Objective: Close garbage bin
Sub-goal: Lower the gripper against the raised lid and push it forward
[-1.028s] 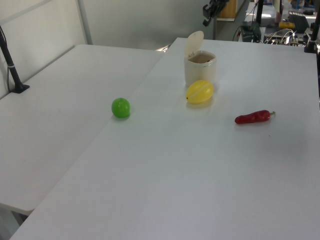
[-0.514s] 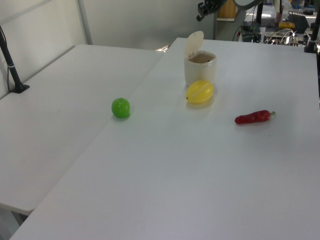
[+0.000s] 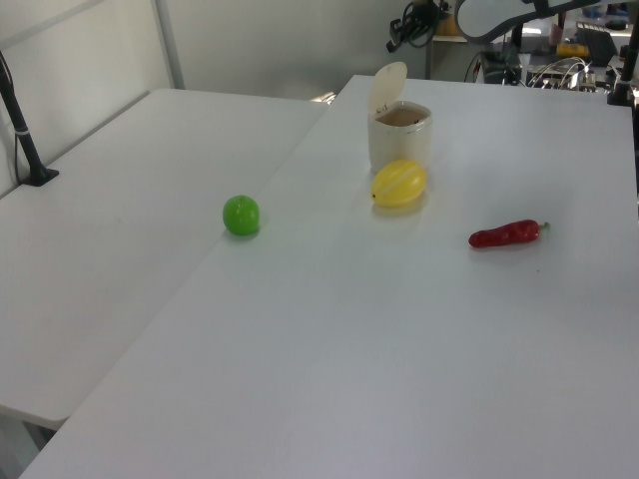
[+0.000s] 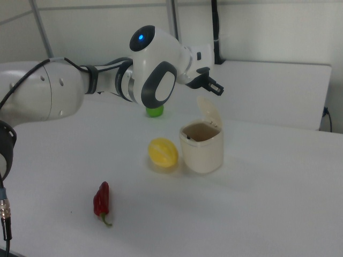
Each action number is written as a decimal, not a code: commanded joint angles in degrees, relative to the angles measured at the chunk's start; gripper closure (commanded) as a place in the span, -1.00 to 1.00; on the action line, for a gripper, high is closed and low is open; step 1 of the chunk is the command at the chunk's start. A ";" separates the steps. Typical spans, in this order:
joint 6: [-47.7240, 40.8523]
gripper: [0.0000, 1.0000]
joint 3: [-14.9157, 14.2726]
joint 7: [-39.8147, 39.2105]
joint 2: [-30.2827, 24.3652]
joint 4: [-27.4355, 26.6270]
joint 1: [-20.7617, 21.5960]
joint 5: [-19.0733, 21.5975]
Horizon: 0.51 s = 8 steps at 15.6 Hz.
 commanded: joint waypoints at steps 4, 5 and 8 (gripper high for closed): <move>-2.70 1.00 -0.79 1.26 -1.94 -1.02 1.31 -1.16; -4.28 1.00 -0.70 0.91 -2.38 -1.11 1.31 -1.59; -7.19 1.00 -0.61 0.65 -2.65 -1.11 2.09 -2.30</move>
